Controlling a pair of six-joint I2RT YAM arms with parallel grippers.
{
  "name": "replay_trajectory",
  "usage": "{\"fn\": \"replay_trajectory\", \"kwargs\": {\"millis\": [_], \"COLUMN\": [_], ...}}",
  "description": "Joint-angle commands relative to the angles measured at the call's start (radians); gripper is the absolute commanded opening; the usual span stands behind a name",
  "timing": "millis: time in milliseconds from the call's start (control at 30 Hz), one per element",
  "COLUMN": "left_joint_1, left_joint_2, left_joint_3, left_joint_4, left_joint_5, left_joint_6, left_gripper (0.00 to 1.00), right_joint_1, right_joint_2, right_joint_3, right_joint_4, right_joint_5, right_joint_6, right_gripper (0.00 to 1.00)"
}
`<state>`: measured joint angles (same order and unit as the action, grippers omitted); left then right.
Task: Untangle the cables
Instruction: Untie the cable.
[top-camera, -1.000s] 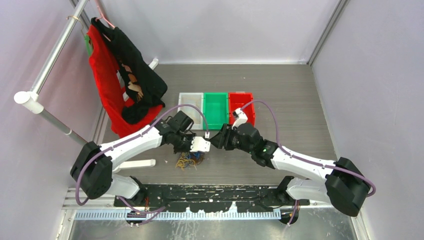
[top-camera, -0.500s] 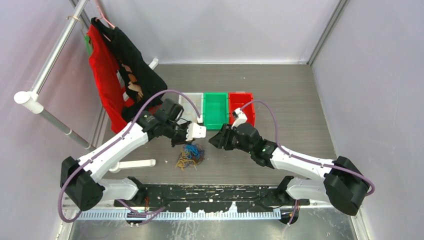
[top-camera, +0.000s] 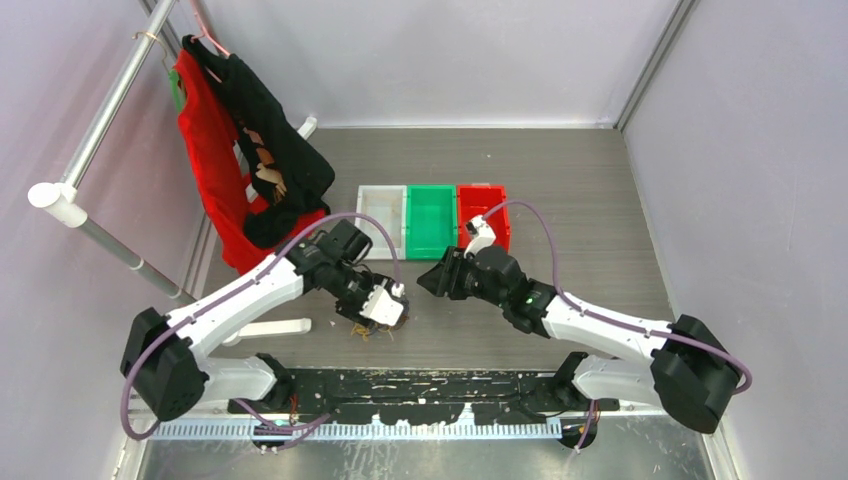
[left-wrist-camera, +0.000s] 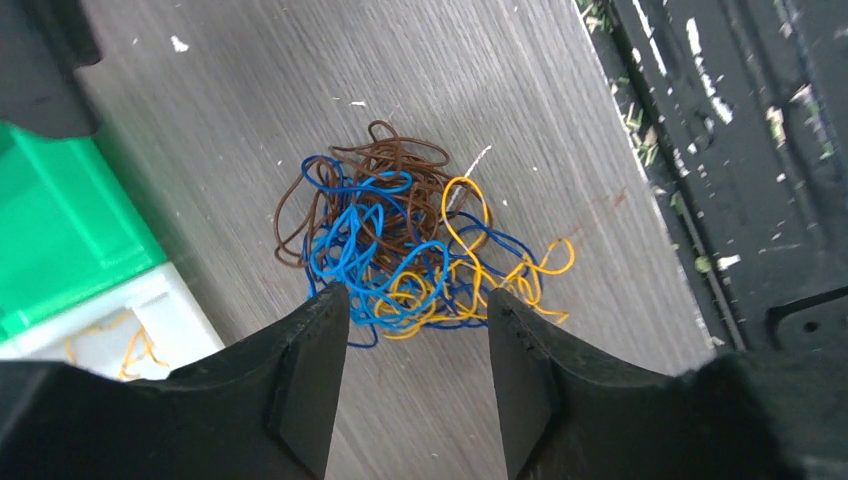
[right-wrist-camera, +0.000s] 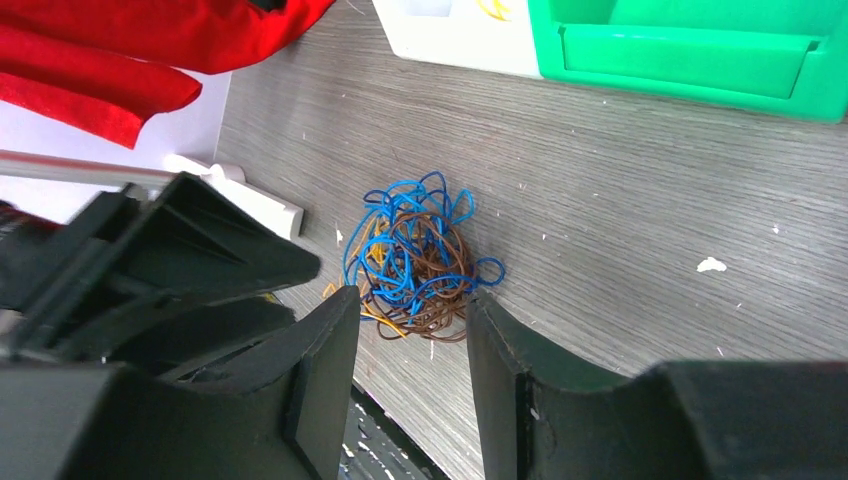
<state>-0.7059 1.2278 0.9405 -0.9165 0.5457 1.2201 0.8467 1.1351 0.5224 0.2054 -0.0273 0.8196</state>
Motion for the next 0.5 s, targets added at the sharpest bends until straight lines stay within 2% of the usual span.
{"fn": "replay_trajectory", "kwargs": {"millis": [0, 233, 467], "left_joint_1": [-0.026, -0.038, -0.037], "left_joint_2": [0.087, 0.167, 0.187], "left_joint_3": [0.023, 0.024, 0.013], "left_joint_4": [0.018, -0.008, 0.012], "left_joint_5": [-0.02, -0.069, -0.115], "left_joint_6": [0.233, 0.41, 0.477], "left_gripper": [0.53, 0.38, 0.26], "right_joint_1": [-0.005, -0.009, -0.016], "right_joint_2": [-0.047, -0.063, -0.066], "right_joint_3": [-0.001, -0.007, -0.013], "right_joint_4": [0.024, 0.008, 0.011], "right_joint_5": [0.018, 0.02, 0.008], "right_joint_6": [0.01, 0.012, 0.019], "right_gripper": [0.49, 0.49, 0.48]}}
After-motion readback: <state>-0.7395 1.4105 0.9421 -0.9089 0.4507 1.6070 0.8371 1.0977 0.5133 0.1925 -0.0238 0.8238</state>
